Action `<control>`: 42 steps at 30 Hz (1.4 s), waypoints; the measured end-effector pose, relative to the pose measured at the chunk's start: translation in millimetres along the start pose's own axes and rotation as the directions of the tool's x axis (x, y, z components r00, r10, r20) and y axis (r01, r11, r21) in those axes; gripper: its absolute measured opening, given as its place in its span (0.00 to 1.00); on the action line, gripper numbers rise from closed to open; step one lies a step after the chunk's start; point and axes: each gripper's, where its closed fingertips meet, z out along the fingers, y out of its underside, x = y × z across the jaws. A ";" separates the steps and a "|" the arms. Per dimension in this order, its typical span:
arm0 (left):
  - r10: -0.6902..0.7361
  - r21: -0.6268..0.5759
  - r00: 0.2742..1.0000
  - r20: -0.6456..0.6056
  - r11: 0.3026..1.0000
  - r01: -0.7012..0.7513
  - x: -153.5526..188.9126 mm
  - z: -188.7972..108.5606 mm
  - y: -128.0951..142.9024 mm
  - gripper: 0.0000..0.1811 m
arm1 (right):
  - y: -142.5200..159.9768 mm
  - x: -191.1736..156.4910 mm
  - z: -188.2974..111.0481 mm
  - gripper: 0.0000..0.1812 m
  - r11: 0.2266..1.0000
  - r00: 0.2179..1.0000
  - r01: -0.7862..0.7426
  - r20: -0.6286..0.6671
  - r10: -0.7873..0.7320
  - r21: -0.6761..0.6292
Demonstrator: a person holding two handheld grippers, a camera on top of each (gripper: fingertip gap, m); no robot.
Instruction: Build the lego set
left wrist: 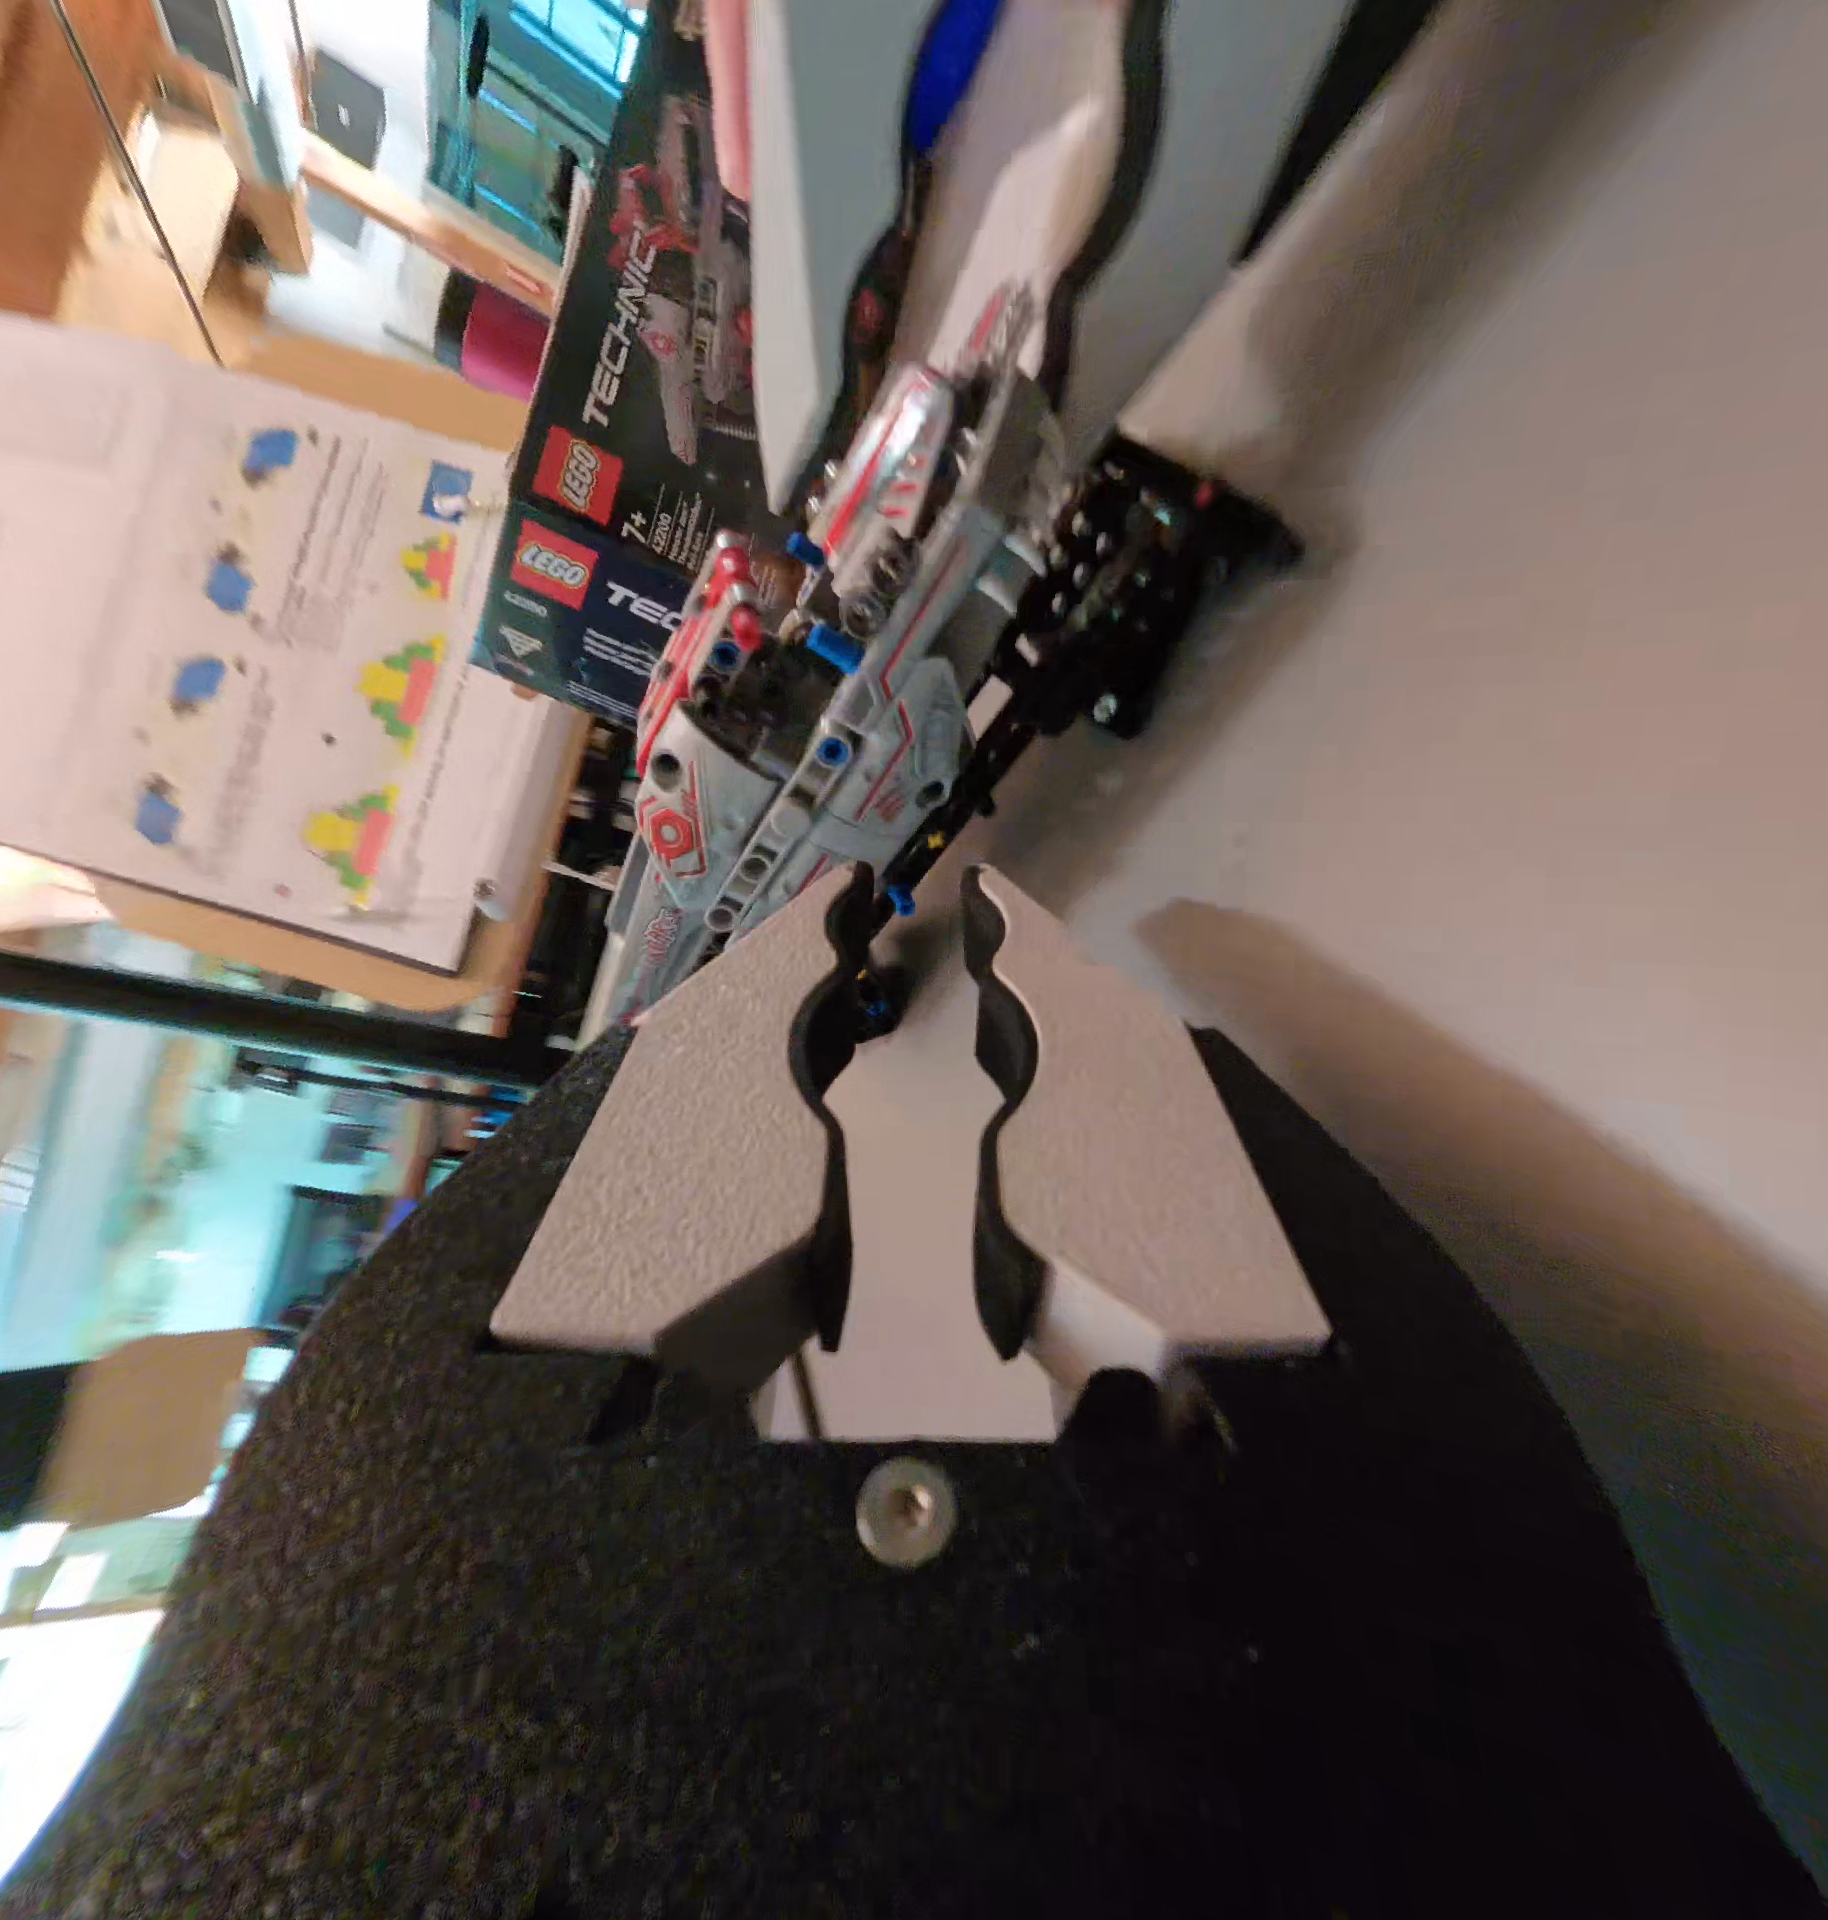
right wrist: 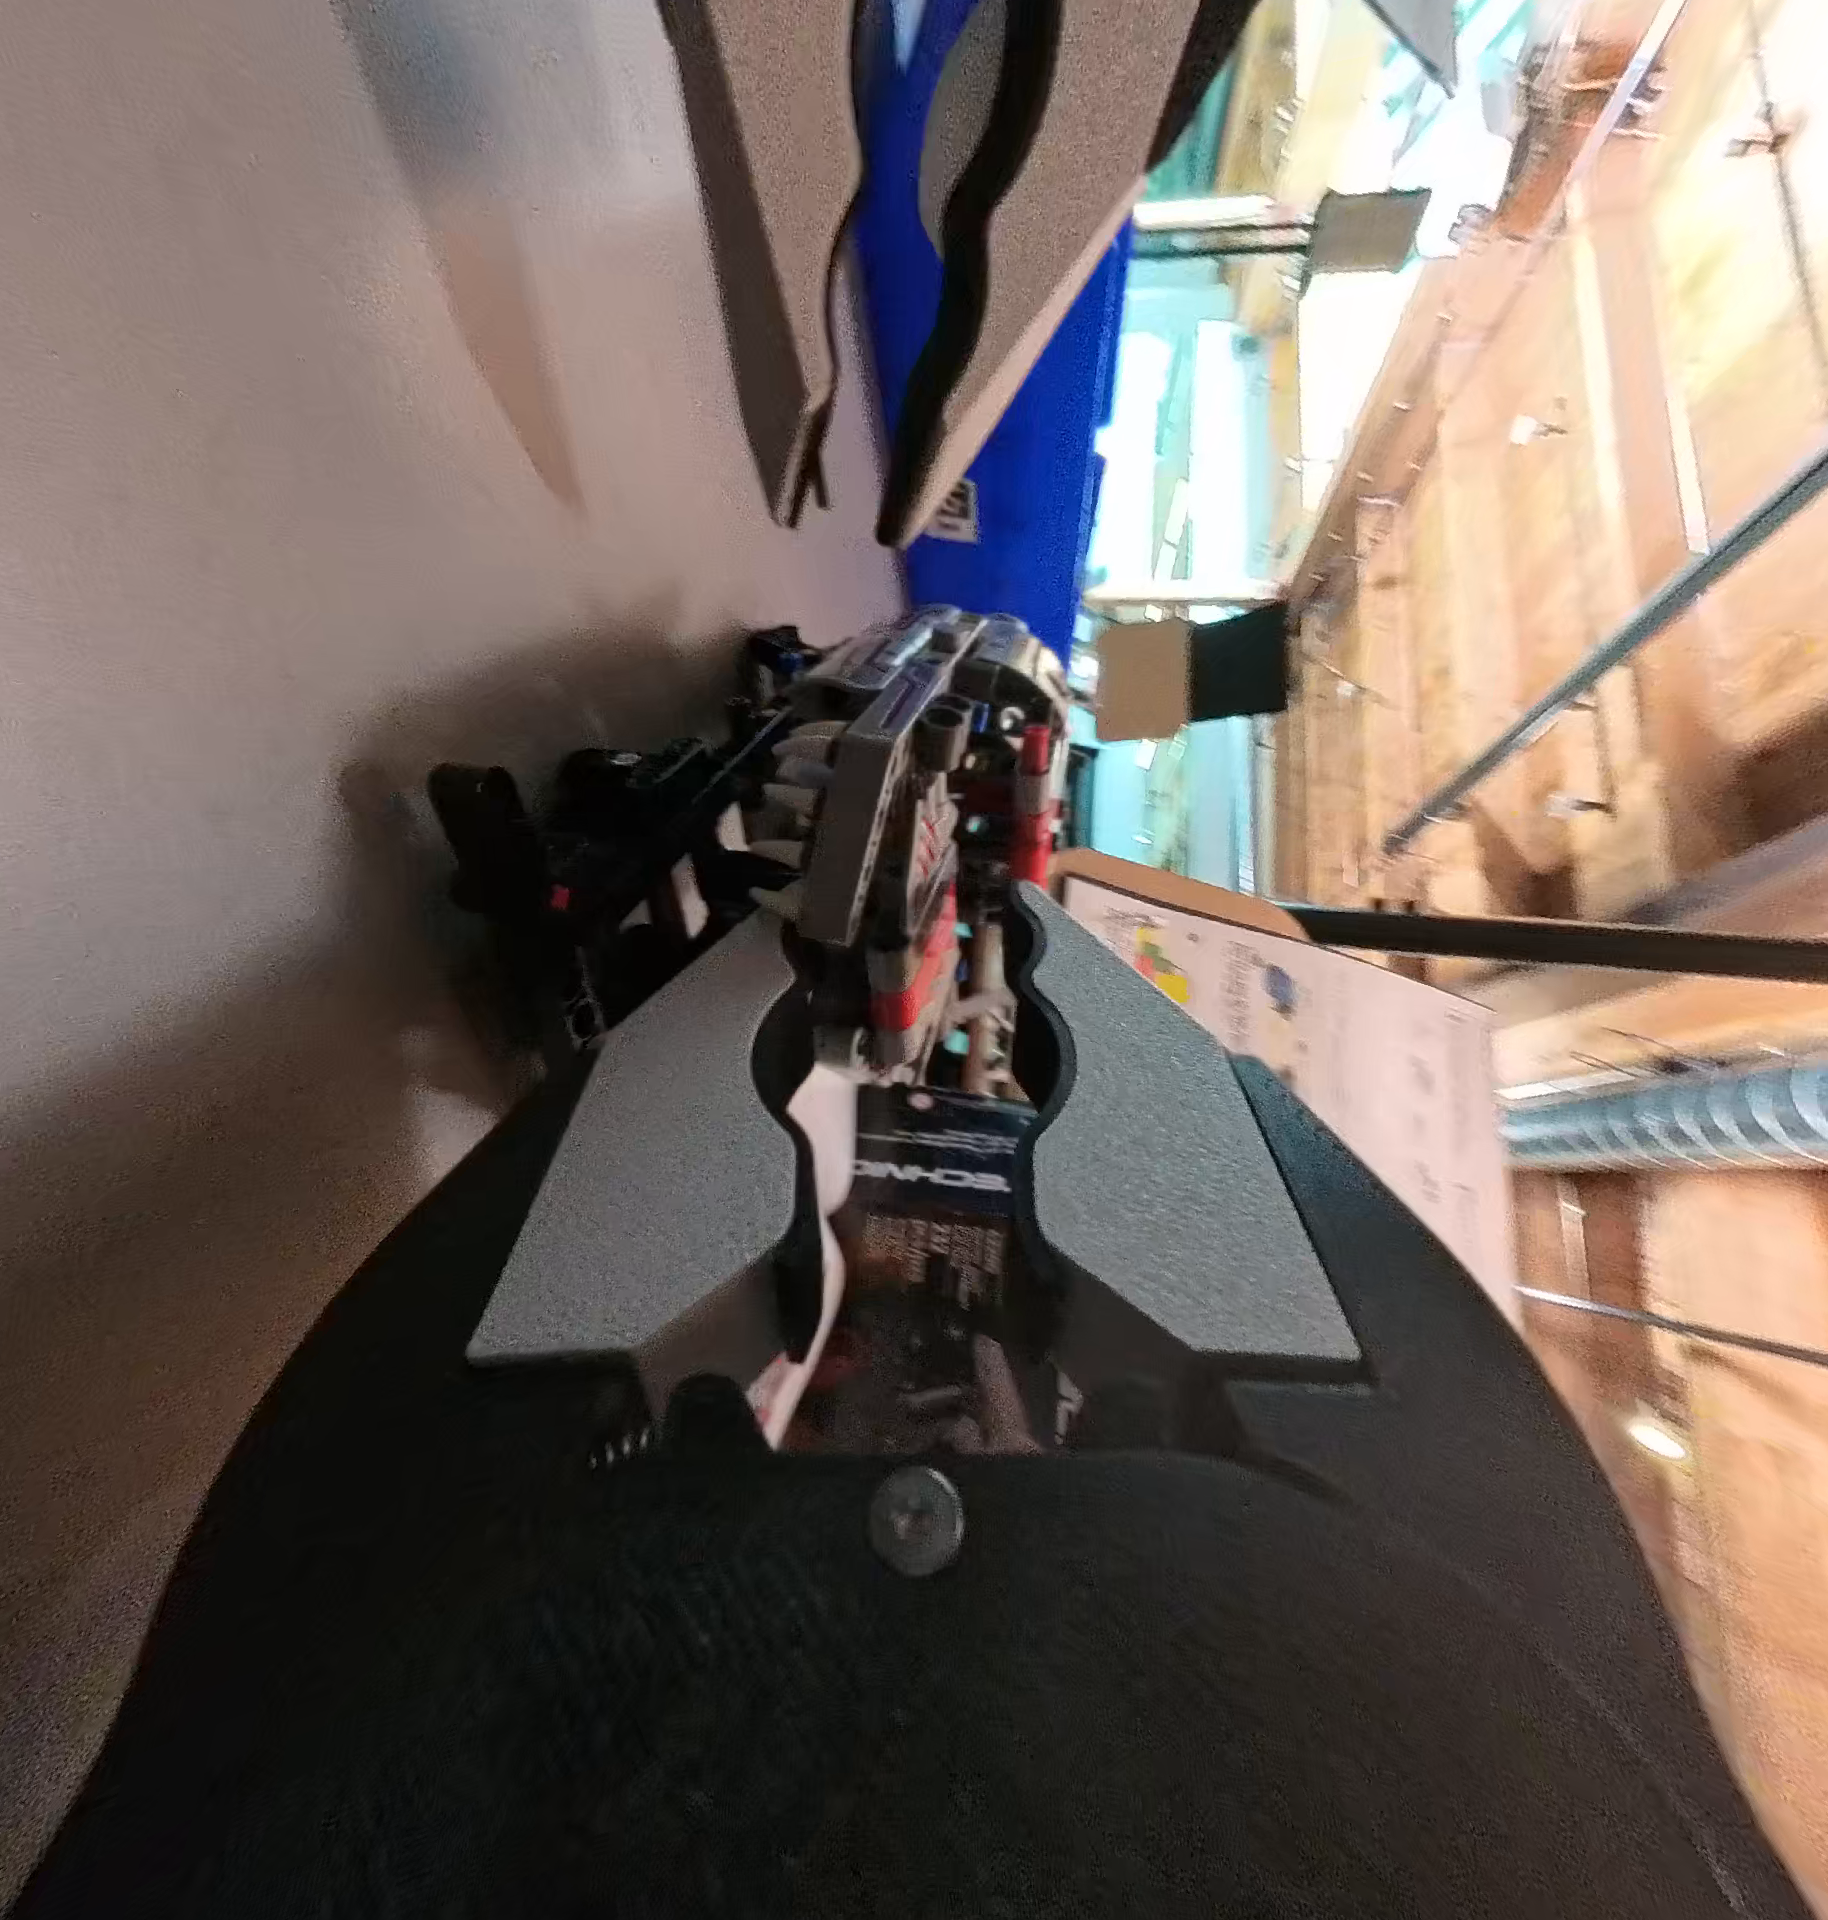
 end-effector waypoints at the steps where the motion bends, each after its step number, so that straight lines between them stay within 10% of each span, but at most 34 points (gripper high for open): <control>1: -0.076 0.007 0.997 -0.020 0.997 0.077 0.9 -1.9 -3.9 0.08 | -1.5 -2.1 -2.7 0.21 0.999 0.999 -0.028 0.045 0.027 0.022; 6: -0.376 0.033 0.919 -0.118 0.923 0.382 10.0 -9.1 -26.7 0.08 | -6.2 -7.5 -34.3 0.37 0.915 0.865 -0.398 0.359 0.350 0.065; 11: -0.616 0.056 0.783 -0.093 0.782 0.621 -3.4 -6.1 -42.6 0.08 | 4.6 1.8 -42.6 0.48 0.493 0.304 -0.856 0.620 0.723 -0.156; 20: -0.900 -0.031 0.428 -0.086 0.432 0.902 -0.8 2.7 -43.2 0.13 | 15.2 -5.8 -11.8 0.40 0.015 -0.353 -0.881 0.680 0.643 -0.472; 29: -0.897 -0.221 -0.349 -0.270 -0.295 0.930 12.6 4.8 -53.2 0.22 | 3.8 -13.6 -12.0 0.40 -0.159 -0.618 -0.753 0.603 0.504 -0.639; 42: -0.703 -0.291 -0.639 -0.312 -0.570 0.769 7.5 22.5 -51.4 0.17 | 1.9 -12.7 3.5 0.28 -0.380 -0.771 -0.629 0.482 0.415 -0.678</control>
